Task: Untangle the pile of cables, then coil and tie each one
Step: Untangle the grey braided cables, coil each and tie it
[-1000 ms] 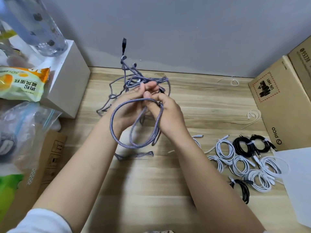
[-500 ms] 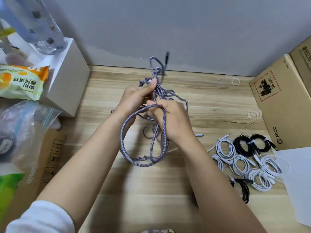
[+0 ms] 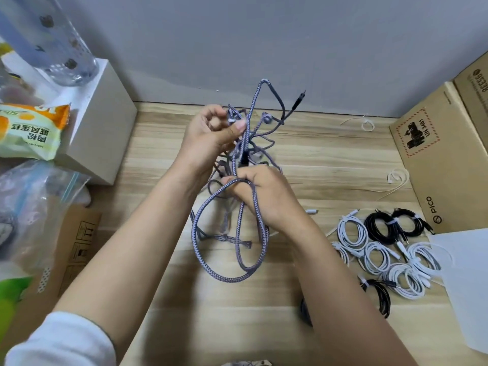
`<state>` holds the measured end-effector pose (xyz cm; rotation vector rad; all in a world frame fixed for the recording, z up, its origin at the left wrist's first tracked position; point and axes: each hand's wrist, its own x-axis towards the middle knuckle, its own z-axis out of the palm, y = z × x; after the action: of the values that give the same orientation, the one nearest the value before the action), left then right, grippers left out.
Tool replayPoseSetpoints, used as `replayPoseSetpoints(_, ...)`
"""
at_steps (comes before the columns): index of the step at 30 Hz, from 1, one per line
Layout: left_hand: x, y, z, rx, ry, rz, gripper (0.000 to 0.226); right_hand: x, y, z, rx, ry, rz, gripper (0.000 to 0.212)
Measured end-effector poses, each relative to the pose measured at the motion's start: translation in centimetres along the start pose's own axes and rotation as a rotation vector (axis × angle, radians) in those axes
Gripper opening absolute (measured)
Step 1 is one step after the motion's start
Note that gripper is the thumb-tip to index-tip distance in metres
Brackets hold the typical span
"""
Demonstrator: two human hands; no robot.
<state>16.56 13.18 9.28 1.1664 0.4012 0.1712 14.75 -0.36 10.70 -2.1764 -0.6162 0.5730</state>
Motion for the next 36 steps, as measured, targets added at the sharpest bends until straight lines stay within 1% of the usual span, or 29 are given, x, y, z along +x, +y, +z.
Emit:
replayPoseSetpoints(2,0.8,0.0,0.0,-0.030,0.149,0.023,0.034,-0.6,-0.3,0.0,-0.007,-0.012,-0.050,0.044)
replayPoseSetpoints(4,1.9,0.0,-0.6,-0.035,0.267,0.026,0.034,-1.4,-0.8,-0.1,0.018,-0.023,-0.129,0.053)
replayPoseSetpoints(6,3.0,-0.4,-1.6,-0.039,0.371,0.026,0.034,-2.2,-1.7,-0.3,0.064,-0.027,-0.208,0.052)
replayPoseSetpoints(8,3.7,-1.0,-2.8,-0.062,0.458,0.011,0.034,-2.7,-2.2,-0.9,0.101,0.013,-0.242,0.049)
replayPoseSetpoints(10,4.1,-1.3,-3.3,-0.048,0.504,0.025,0.035,-3.0,-2.6,-1.8,0.159,0.056,-0.279,0.048)
replayPoseSetpoints(13,4.4,-1.6,-3.7,0.026,0.561,0.072,0.038,-3.7,-3.3,-2.4,0.215,0.037,-0.390,0.045)
replayPoseSetpoints(15,4.7,-1.8,-4.0,0.078,0.612,0.065,0.040,-3.9,-3.7,-2.4,0.242,0.022,-0.429,0.044)
replayPoseSetpoints(19,5.5,-2.6,-5.4,0.092,0.715,0.031,0.040,-4.0,-3.4,-2.6,0.216,0.032,-0.432,0.045)
replayPoseSetpoints(23,5.9,-3.3,-6.6,0.222,0.774,0.006,0.042,-4.1,-3.9,-2.3,0.229,0.076,-0.520,0.044)
replayPoseSetpoints(25,6.2,-3.8,-6.8,0.281,0.779,0.037,0.042,-3.9,-3.9,-2.1,0.284,0.059,-0.487,0.045)
replayPoseSetpoints(27,6.4,-3.8,-7.0,0.332,0.767,0.041,0.040,-3.6,-3.6,-2.1,0.391,0.036,-0.389,0.043)
replayPoseSetpoints(28,6.4,-3.8,-7.0,0.365,0.726,0.027,0.038,-3.5,-3.5,-2.1,0.456,0.041,-0.338,0.041)
replayPoseSetpoints(30,6.0,-3.7,-6.8,0.457,0.592,0.022,0.032,-3.0,-3.1,-2.1,0.513,0.108,-0.264,0.037)
replayPoseSetpoints(33,3.3,-3.5,-5.5,0.769,0.405,0.097,0.021,-2.3,-2.3,-1.9,0.527,0.205,-0.183,0.037)
replayPoseSetpoints(35,1.2,-3.7,-4.4,1.037,0.341,0.225,0.028,-2.0,-2.0,-1.9,0.563,0.233,-0.163,0.037)
replayPoseSetpoints(36,0.3,-3.9,-4.0,1.149,0.277,0.278,0.029,-1.9,-1.9,-1.9,0.589,0.228,-0.162,0.036)
